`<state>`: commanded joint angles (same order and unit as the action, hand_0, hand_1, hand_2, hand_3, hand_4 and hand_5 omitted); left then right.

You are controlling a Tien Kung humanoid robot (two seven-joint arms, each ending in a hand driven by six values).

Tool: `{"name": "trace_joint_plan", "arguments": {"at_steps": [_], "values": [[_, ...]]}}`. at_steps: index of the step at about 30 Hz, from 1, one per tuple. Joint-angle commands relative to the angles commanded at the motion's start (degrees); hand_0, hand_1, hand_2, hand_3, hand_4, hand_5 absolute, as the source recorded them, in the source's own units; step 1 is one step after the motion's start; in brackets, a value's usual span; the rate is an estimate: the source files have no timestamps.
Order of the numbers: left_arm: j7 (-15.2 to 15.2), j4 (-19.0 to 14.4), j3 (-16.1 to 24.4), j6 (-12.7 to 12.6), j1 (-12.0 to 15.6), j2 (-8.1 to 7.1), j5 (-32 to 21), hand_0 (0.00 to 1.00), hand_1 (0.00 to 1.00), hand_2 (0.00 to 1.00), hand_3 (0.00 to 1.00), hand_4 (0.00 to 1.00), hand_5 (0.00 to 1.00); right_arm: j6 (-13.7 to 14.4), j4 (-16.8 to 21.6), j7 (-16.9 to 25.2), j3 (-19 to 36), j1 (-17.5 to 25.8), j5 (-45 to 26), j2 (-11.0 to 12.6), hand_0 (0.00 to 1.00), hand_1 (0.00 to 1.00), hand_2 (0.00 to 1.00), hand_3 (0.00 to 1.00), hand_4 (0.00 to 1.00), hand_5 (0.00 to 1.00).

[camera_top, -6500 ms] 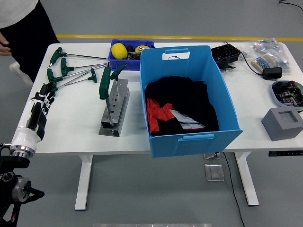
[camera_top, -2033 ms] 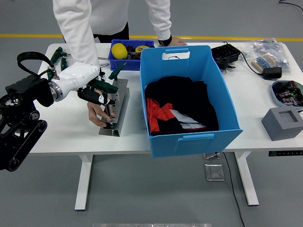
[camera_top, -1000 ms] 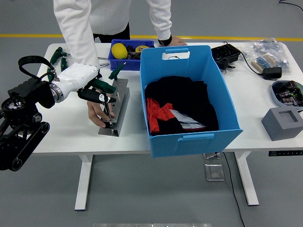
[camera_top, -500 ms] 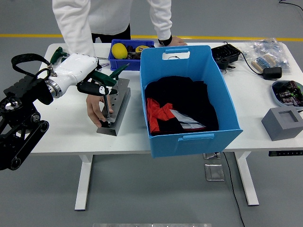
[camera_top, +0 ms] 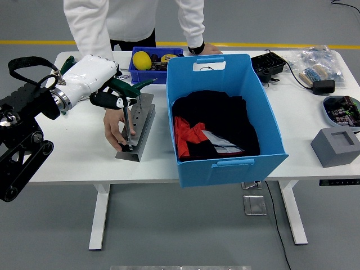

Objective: Lift tool from toolbox,place it in box,lift tool from toolbox,place it in box

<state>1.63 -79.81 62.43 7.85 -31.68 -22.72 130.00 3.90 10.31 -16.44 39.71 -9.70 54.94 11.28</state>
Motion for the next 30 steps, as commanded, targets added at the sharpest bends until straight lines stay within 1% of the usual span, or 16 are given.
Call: {"name": "trace_joint_plan", "arguments": {"at_steps": [4,5,10,11,19,22,24,26,28,30], "values": [[-0.5,-1.4,-0.2,1.5,-0.6,-0.88,-0.6,0.144,0.002,0.002,0.053,0.698,0.371,0.0,0.0,0.0,0.1,0.2,0.0,-0.1,0.680,0.683,0.739,0.570,0.824,0.652],[-0.6,-1.7,-0.2,1.8,-0.8,-1.08,-1.1,0.144,0.002,0.002,0.055,0.690,0.352,0.0,0.0,0.0,0.1,0.2,0.1,-0.1,0.680,0.683,0.737,0.569,0.822,0.651],[-1.2,-4.0,-0.7,3.7,-2.4,-2.84,-4.2,0.144,0.002,0.002,0.055,0.690,0.352,0.0,0.0,-0.1,0.4,0.3,0.4,-0.1,0.680,0.683,0.737,0.569,0.822,0.651],[-1.3,-4.7,-0.7,4.1,-2.9,-3.39,-4.9,0.144,0.002,0.002,0.058,0.674,0.311,0.0,0.0,-0.1,0.5,0.4,0.4,-0.1,0.678,0.683,0.738,0.568,0.822,0.650],[-1.4,-7.5,-0.6,5.2,-5.8,-5.95,-7.7,0.144,0.002,0.002,0.058,0.666,0.302,0.1,0.0,0.1,0.1,0.2,-0.1,0.0,0.678,0.683,0.738,0.568,0.821,0.647],[-1.3,-8.2,-0.4,5.4,-7.0,-6.59,-8.4,0.144,0.002,0.002,0.058,0.666,0.302,0.1,0.0,0.1,-0.1,0.1,-0.3,0.1,0.678,0.683,0.738,0.568,0.821,0.647],[-1.3,-8.9,0.1,5.4,-7.6,-6.82,-8.9,0.144,0.002,0.002,0.059,0.665,0.303,0.1,0.0,0.1,-0.1,0.0,-0.4,0.1,0.679,0.682,0.737,0.568,0.820,0.646],[-1.3,-9.6,0.7,5.2,-8.0,-6.75,-9.4,0.144,0.002,0.002,0.059,0.665,0.303,0.1,0.0,0.2,-0.2,-0.1,-0.6,0.1,0.679,0.682,0.737,0.568,0.820,0.646],[-1.1,-10.5,1.4,4.7,-8.5,-6.24,-10.3,0.144,0.002,0.002,0.059,0.665,0.303,0.1,0.0,0.1,-0.2,-0.1,-0.5,0.1,0.679,0.682,0.737,0.568,0.820,0.646],[-0.8,-11.3,1.4,3.7,-8.9,-5.22,-11.8,0.144,0.002,0.002,0.061,0.666,0.307,0.1,0.0,0.1,0.0,-0.1,-0.2,0.1,0.678,0.682,0.738,0.568,0.820,0.645]]}}
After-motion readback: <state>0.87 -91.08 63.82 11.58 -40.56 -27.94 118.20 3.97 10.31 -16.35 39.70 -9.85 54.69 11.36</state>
